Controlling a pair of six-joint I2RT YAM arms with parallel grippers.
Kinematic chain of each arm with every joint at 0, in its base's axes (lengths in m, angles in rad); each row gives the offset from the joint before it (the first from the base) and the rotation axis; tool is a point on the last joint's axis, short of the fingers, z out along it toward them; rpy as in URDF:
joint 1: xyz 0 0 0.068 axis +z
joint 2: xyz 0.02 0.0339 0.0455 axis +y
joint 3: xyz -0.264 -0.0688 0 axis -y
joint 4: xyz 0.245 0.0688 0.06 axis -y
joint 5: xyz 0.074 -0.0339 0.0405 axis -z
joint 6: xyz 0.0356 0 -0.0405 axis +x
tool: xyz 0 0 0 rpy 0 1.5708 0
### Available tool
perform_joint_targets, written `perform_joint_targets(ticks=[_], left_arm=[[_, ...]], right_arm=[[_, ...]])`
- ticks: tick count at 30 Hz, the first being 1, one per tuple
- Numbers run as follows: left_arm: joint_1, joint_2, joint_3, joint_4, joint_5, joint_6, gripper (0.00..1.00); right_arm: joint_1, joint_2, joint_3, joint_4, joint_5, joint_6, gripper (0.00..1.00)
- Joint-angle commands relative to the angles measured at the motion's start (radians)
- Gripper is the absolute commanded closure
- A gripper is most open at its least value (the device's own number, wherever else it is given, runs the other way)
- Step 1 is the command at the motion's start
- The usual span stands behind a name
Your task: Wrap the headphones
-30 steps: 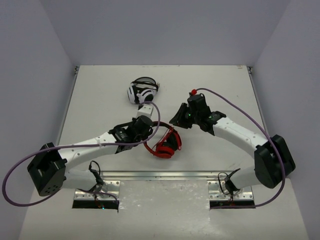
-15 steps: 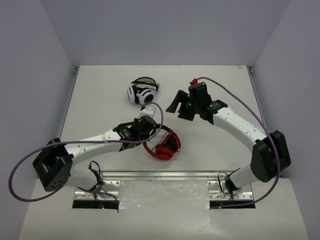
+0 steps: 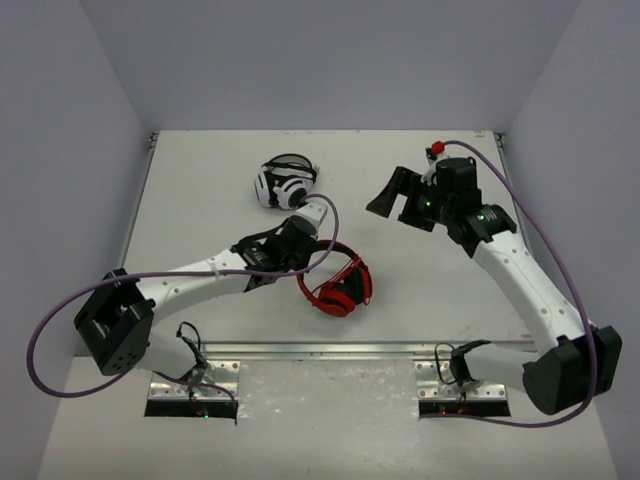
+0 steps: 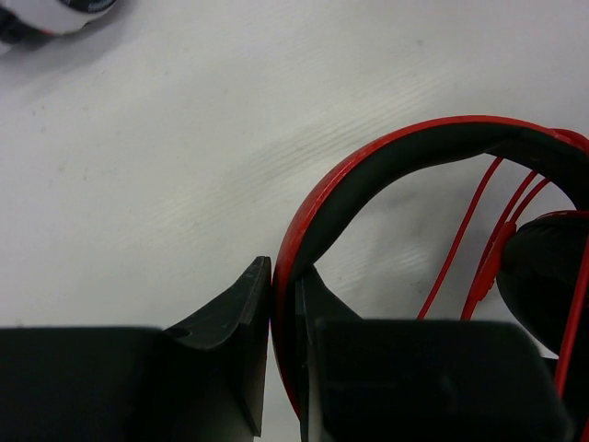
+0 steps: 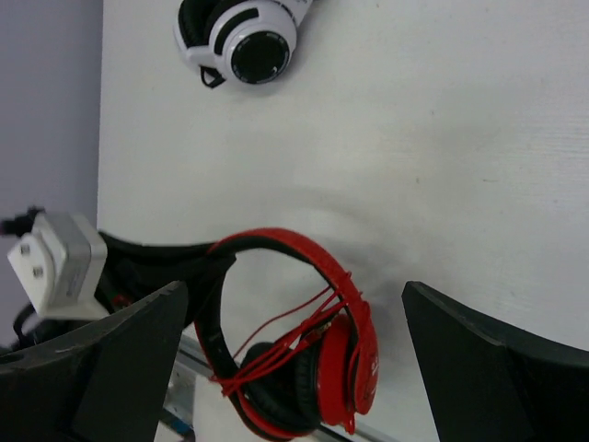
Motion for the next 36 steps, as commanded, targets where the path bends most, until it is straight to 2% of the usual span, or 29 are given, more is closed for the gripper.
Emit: perform_joint_targets(ticks=[1,5,10,16,24,28,29,31,32,36], left_arm=[[0.016,0.042,0.135,0.124,0.154,0.105,1.00],[0.025,0.077,0.176,0.176,0.341,0.215,1.00],[0.027,0.259,0.357,0.096,0.404,0.312,1.00],[0.029,0.462,0.457,0.089,0.559,0.353,1.00],[0.029,0.663,0.627,0.070,0.623,0.356,0.99],[0.032,0.703,0.621,0.102,0.608,0.338,0.95],[0.033,0.706,0.618,0.107,0.601,0.327,0.87],[0.036,0.714,0.615,0.110,0.594,0.321,0.79],[0.038,0.712,0.613,0.113,0.584,0.317,0.68],[0.045,0.692,0.606,0.110,0.515,0.280,0.47]], right_arm=[[0.002,-0.111,-0.063,-0.058,-0.103,-0.137,0.01],[0.001,-0.214,-0.098,-0.114,-0.146,-0.202,0.01],[0.001,-0.368,-0.175,-0.147,-0.163,-0.216,0.01],[0.001,-0.470,-0.161,-0.233,-0.160,-0.227,0.01],[0.001,-0.551,-0.111,-0.330,-0.105,-0.239,0.01],[0.001,-0.567,-0.111,-0.345,-0.086,-0.242,0.01],[0.001,-0.564,-0.109,-0.348,-0.085,-0.240,0.01],[0.002,-0.560,-0.111,-0.350,-0.085,-0.240,0.01],[0.001,-0.560,-0.112,-0.350,-0.086,-0.242,0.01],[0.001,-0.559,-0.123,-0.352,-0.071,-0.245,0.01]])
